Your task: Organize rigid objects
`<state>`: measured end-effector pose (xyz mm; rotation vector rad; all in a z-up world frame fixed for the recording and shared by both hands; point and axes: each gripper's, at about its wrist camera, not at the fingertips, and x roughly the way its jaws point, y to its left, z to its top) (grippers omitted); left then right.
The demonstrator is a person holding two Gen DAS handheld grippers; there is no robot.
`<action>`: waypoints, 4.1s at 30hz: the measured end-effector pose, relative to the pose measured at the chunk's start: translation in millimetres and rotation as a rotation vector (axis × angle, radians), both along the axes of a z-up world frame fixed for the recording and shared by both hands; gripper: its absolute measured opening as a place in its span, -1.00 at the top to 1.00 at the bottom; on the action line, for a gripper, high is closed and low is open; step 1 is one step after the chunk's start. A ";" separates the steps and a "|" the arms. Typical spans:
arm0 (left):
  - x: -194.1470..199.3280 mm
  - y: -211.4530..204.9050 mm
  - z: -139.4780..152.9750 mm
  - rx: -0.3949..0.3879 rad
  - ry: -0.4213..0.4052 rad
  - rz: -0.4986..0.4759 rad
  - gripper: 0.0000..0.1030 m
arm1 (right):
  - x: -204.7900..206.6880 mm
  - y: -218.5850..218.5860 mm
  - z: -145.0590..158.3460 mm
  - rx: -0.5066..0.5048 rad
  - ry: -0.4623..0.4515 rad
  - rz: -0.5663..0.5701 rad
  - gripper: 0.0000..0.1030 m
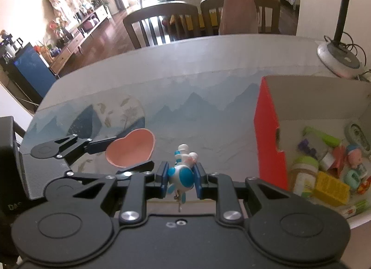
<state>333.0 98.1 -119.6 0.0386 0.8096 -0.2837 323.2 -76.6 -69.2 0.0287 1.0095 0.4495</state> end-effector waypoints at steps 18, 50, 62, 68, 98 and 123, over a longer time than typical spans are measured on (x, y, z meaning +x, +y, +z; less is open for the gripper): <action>-24.5 -94.5 86.2 0.039 -0.046 -0.050 -0.38 | -3.6 -109.4 47.2 0.078 -0.106 -0.031 0.58; 57.7 -270.6 39.4 0.146 0.117 -0.139 -0.38 | 45.6 -248.1 -26.1 -0.058 -0.062 -0.172 0.58; 71.9 -284.3 12.1 0.142 0.191 -0.143 -0.38 | 56.5 -244.2 -53.0 -0.076 0.008 -0.139 0.56; 75.0 -281.8 5.6 0.125 0.220 -0.132 -0.38 | 54.0 -243.5 -52.2 -0.070 0.013 -0.133 0.48; 19.3 -223.1 60.0 -0.041 0.117 -0.120 -0.39 | -23.8 -230.4 17.4 0.067 -0.136 -0.184 -0.18; -47.0 -178.2 114.8 -0.149 -0.018 -0.164 -0.69 | -108.9 -218.2 56.1 0.149 -0.325 -0.251 -0.96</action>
